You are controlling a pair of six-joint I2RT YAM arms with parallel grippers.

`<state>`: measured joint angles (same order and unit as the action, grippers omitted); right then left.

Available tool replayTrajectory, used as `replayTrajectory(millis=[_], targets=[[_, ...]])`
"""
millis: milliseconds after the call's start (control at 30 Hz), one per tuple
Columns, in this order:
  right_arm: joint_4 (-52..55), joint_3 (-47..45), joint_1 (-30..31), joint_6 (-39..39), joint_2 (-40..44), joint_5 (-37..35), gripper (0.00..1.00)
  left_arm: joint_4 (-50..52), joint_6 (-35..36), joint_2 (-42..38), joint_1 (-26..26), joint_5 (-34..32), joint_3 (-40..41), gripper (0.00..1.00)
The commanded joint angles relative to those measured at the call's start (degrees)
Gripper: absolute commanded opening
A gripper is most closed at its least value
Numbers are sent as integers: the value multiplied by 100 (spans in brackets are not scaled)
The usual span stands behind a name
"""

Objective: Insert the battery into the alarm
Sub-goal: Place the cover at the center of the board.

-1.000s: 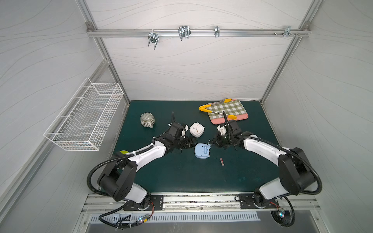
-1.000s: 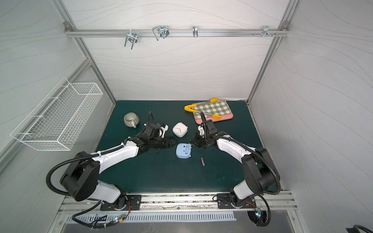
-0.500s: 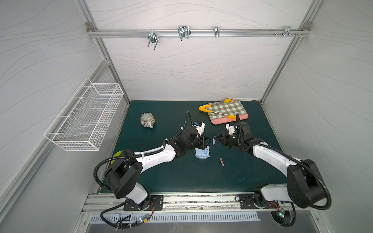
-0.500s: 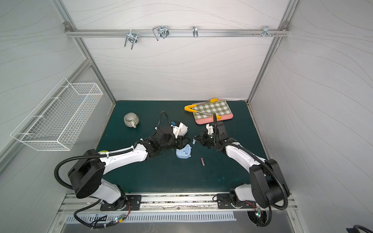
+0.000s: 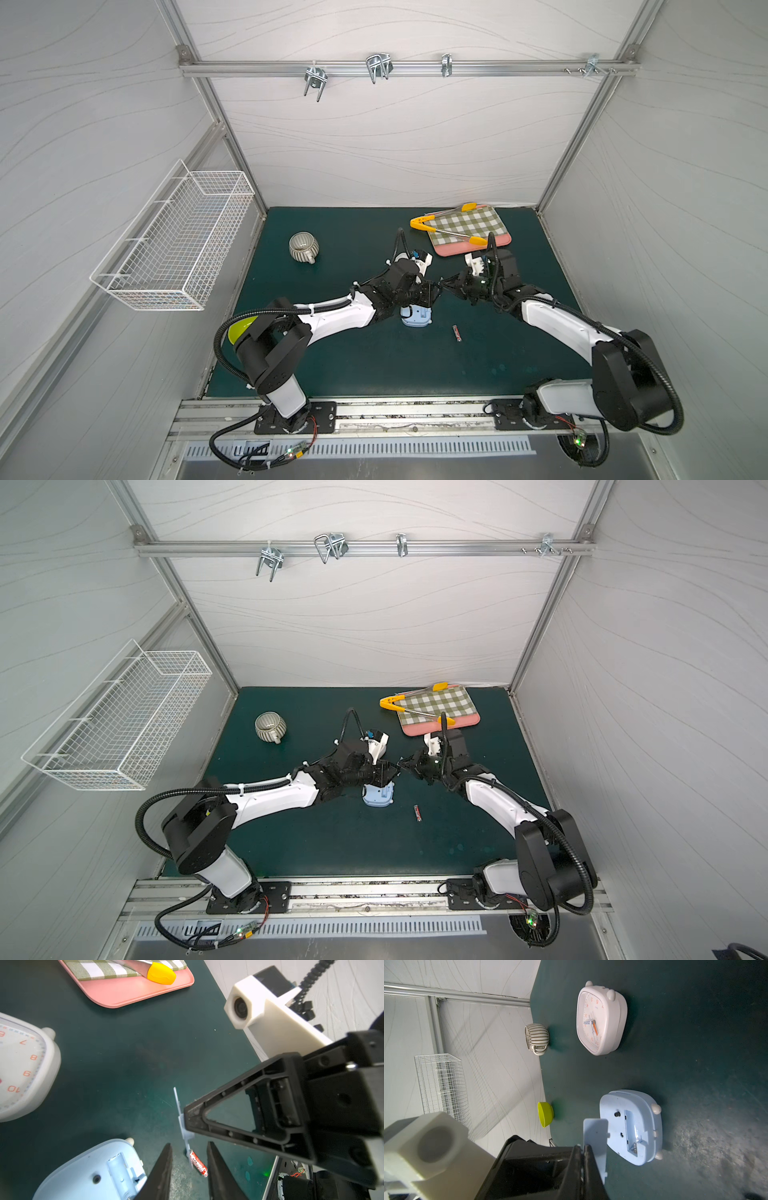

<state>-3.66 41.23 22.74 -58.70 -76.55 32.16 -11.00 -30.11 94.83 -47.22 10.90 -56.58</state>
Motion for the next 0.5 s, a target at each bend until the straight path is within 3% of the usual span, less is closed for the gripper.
replayTrajectory(millis=[0,133,467], targets=[[-118,15,-33,-89,77,70,2,-23,31,140,-25,-112,-281,31],[-109,9,-33,-97,79,83,2,93,23,213,-26,-119,-366,30],[-95,16,-33,-93,78,97,2,156,-21,202,-24,-61,-398,9]])
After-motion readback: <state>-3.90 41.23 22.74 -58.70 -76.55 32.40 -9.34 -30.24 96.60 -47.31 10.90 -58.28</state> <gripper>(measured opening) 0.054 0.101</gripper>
